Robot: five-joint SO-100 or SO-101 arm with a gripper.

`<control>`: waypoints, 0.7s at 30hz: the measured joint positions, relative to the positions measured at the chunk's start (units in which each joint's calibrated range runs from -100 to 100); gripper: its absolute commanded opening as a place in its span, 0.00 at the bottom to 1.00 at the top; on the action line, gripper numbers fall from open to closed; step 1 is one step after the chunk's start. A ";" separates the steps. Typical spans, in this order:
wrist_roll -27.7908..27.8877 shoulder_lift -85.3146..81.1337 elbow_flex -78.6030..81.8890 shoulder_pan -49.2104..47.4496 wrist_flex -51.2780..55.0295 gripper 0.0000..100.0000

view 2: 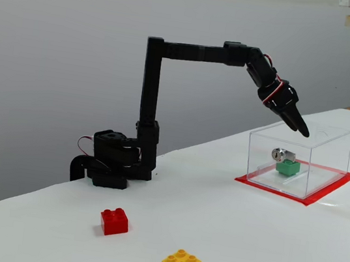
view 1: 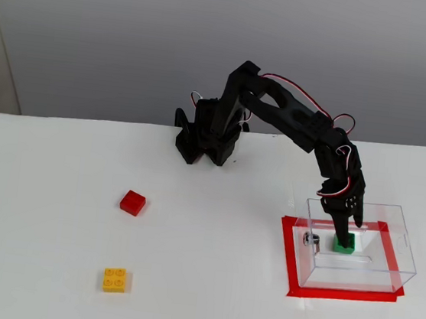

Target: Pick the green lego brick and place it into the transparent box

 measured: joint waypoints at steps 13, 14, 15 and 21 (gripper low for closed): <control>0.00 -6.60 -0.09 0.00 0.09 0.14; 0.00 -7.19 -0.09 0.00 0.09 0.10; 0.00 -7.78 -0.09 0.00 0.09 0.06; 0.24 -12.35 -0.09 3.21 0.09 0.01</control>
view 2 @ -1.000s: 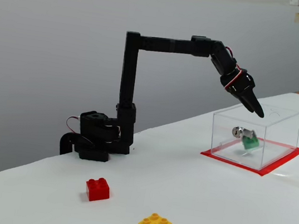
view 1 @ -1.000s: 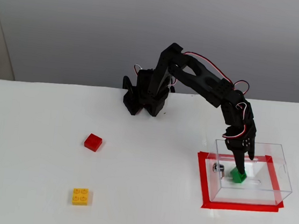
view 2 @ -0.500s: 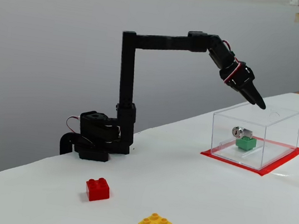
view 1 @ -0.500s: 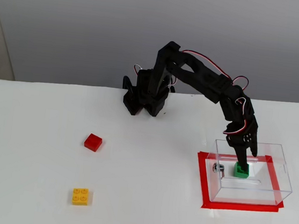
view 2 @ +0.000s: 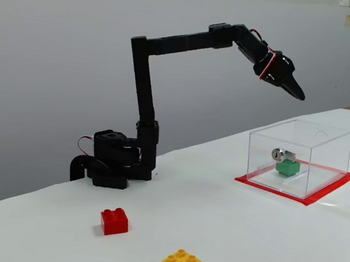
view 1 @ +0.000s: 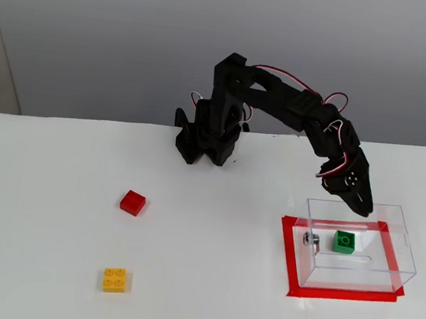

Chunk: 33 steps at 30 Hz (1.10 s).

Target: Pick the green lego brick and place it into the transparent box

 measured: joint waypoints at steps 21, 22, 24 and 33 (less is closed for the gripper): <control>-0.15 -21.56 -0.09 27.99 22.45 0.01; -0.15 -22.75 -0.09 29.49 23.65 0.01; -0.24 -24.86 -0.09 32.16 25.71 0.01; -0.15 -40.25 15.27 42.74 27.08 0.01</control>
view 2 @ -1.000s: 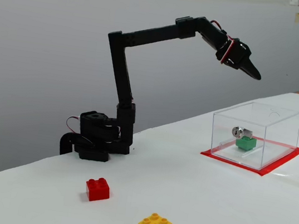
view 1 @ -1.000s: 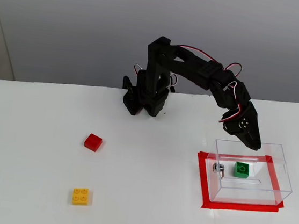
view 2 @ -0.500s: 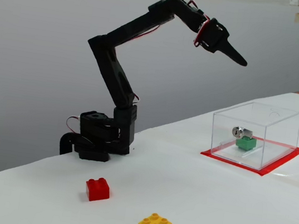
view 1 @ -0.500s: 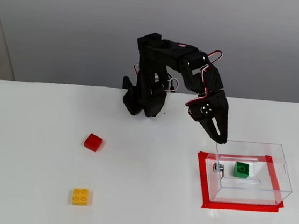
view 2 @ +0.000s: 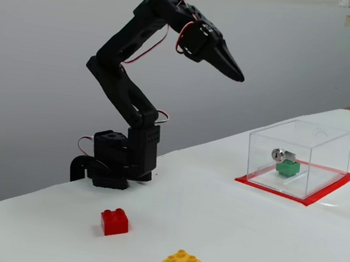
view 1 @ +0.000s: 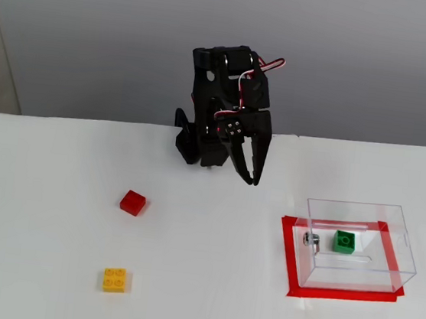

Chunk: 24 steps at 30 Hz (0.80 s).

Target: Pick the green lego brick and place it into the transparent box

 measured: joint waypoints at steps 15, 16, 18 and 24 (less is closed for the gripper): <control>0.15 -25.96 33.10 5.88 0.00 0.01; 0.15 -27.32 34.77 5.77 -0.34 0.01; 0.15 -29.85 38.22 5.45 -1.89 0.01; 0.15 -34.33 48.19 5.66 -10.03 0.01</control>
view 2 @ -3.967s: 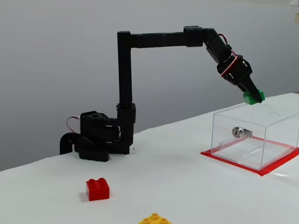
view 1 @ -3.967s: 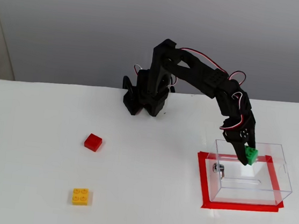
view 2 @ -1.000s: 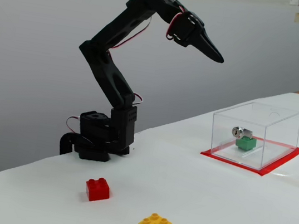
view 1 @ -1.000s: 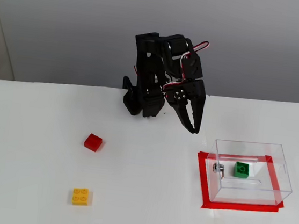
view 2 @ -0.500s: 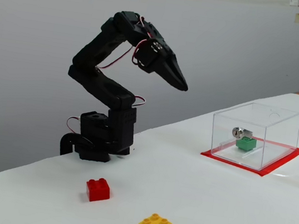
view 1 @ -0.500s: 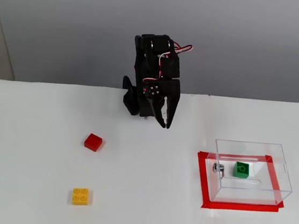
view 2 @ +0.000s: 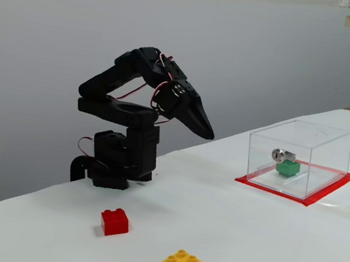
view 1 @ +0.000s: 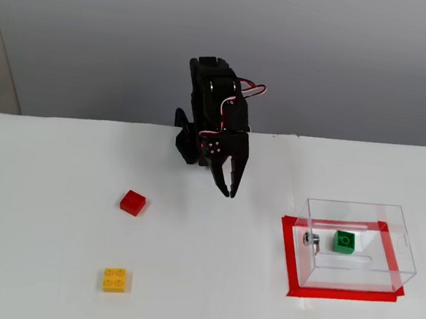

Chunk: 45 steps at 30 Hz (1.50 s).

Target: Pick the green lego brick and place it into the transparent box

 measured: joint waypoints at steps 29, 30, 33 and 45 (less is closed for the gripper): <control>0.05 -16.58 34.95 11.32 -23.05 0.01; 0.05 -16.58 35.13 11.22 -22.11 0.01; 0.05 -16.58 35.13 10.79 -18.94 0.01; -2.88 -16.83 32.66 10.79 -3.00 0.01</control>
